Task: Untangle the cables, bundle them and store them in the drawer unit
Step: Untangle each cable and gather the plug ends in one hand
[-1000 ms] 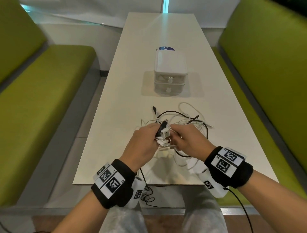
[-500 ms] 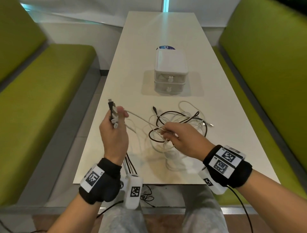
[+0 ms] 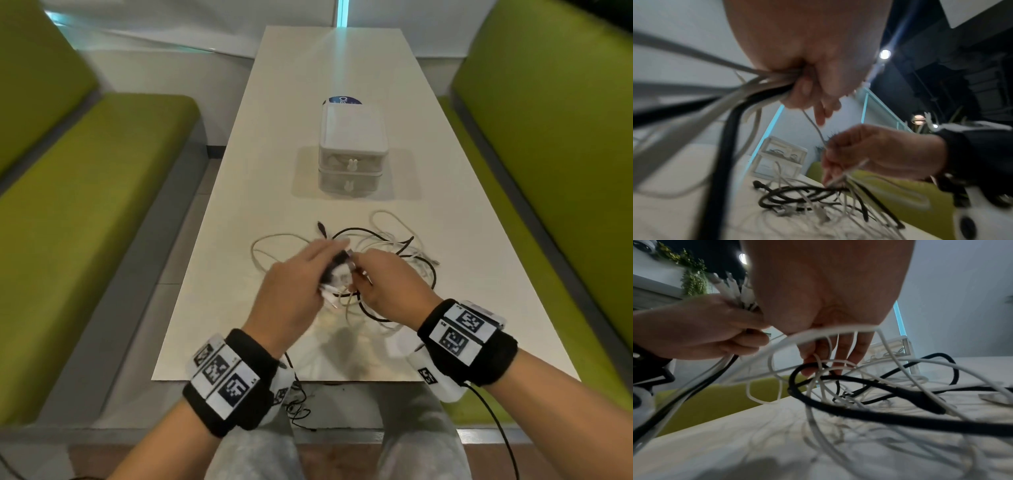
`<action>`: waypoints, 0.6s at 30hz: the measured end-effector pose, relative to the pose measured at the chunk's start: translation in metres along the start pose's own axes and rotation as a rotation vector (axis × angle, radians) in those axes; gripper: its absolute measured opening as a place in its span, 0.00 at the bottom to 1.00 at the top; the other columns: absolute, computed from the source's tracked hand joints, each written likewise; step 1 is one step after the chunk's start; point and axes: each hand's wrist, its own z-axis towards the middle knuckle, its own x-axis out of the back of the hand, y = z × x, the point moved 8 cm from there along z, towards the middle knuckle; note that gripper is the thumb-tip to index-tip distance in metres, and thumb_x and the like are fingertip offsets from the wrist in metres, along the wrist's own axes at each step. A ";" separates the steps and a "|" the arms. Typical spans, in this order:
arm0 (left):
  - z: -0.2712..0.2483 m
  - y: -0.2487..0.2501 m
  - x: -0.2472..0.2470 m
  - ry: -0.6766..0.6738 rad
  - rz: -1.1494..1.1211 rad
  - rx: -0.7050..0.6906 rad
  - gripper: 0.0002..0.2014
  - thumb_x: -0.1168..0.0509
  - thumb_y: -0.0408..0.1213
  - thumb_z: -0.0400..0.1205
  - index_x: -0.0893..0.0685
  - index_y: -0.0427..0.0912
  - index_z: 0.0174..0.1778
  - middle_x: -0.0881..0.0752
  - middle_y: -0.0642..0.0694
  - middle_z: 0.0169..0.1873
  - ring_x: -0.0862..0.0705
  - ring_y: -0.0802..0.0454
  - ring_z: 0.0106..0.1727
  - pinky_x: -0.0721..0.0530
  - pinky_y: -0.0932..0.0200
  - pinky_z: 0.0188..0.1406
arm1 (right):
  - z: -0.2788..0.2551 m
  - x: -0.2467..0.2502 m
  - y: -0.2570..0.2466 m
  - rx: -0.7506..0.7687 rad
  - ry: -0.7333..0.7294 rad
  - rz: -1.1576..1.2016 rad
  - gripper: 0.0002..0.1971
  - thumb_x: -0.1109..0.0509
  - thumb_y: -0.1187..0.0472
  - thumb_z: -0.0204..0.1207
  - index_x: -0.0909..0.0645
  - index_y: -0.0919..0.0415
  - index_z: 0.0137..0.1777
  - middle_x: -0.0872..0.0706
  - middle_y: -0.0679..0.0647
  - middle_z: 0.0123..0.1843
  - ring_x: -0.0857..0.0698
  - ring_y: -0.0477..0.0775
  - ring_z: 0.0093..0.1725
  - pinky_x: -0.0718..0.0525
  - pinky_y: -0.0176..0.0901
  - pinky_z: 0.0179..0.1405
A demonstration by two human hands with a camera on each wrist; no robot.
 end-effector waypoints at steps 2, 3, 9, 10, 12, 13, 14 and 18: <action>0.001 -0.004 -0.021 -0.148 0.105 0.063 0.26 0.40 0.23 0.76 0.21 0.46 0.69 0.20 0.51 0.58 0.15 0.42 0.46 0.18 0.50 0.40 | -0.003 0.000 -0.005 0.023 -0.013 -0.036 0.09 0.37 0.64 0.78 0.19 0.57 0.55 0.19 0.55 0.45 0.19 0.57 0.47 0.28 0.46 0.40; 0.002 -0.009 -0.023 -0.177 0.145 0.118 0.19 0.41 0.25 0.78 0.20 0.44 0.63 0.22 0.49 0.51 0.16 0.40 0.42 0.22 0.48 0.37 | -0.005 0.000 -0.008 0.040 -0.020 -0.050 0.07 0.37 0.63 0.78 0.20 0.58 0.54 0.20 0.55 0.45 0.20 0.58 0.46 0.27 0.46 0.40; 0.002 -0.012 0.007 0.027 -0.032 0.169 0.09 0.41 0.24 0.77 0.25 0.45 0.40 0.24 0.54 0.37 0.21 0.46 0.36 0.32 0.54 0.32 | -0.010 0.004 -0.009 0.135 0.041 -0.014 0.11 0.35 0.55 0.82 0.20 0.61 0.43 0.23 0.48 0.36 0.24 0.54 0.42 0.24 0.52 0.39; 0.001 -0.018 0.020 0.111 -0.136 0.214 0.10 0.43 0.24 0.76 0.25 0.45 0.38 0.20 0.52 0.37 0.19 0.47 0.38 0.27 0.52 0.34 | -0.011 0.002 -0.005 0.130 0.028 -0.025 0.14 0.36 0.52 0.83 0.20 0.61 0.41 0.23 0.46 0.35 0.23 0.54 0.43 0.22 0.53 0.40; 0.001 -0.027 0.039 0.227 -0.236 0.243 0.13 0.45 0.23 0.76 0.25 0.47 0.37 0.15 0.49 0.39 0.16 0.49 0.43 0.20 0.51 0.39 | -0.015 0.002 0.006 0.103 0.026 0.000 0.23 0.44 0.43 0.82 0.20 0.60 0.38 0.21 0.47 0.34 0.22 0.52 0.43 0.21 0.54 0.41; 0.002 -0.028 0.044 0.235 -0.234 0.246 0.14 0.45 0.22 0.76 0.24 0.48 0.37 0.14 0.49 0.40 0.16 0.51 0.45 0.19 0.52 0.40 | -0.015 0.003 0.011 0.085 0.035 0.028 0.26 0.49 0.39 0.81 0.20 0.59 0.39 0.19 0.47 0.35 0.21 0.50 0.43 0.20 0.53 0.42; 0.002 -0.031 0.044 0.225 -0.212 0.257 0.14 0.45 0.21 0.76 0.22 0.46 0.38 0.14 0.49 0.41 0.17 0.52 0.45 0.19 0.53 0.40 | -0.015 0.005 0.013 0.070 0.044 0.064 0.27 0.51 0.38 0.80 0.19 0.57 0.40 0.18 0.45 0.35 0.21 0.47 0.43 0.20 0.52 0.44; 0.001 -0.042 0.038 0.189 0.008 0.311 0.17 0.41 0.19 0.76 0.16 0.40 0.53 0.16 0.49 0.49 0.17 0.48 0.46 0.22 0.56 0.42 | -0.011 0.007 0.006 0.047 0.043 0.103 0.18 0.45 0.48 0.86 0.19 0.55 0.43 0.15 0.40 0.35 0.18 0.45 0.42 0.19 0.50 0.48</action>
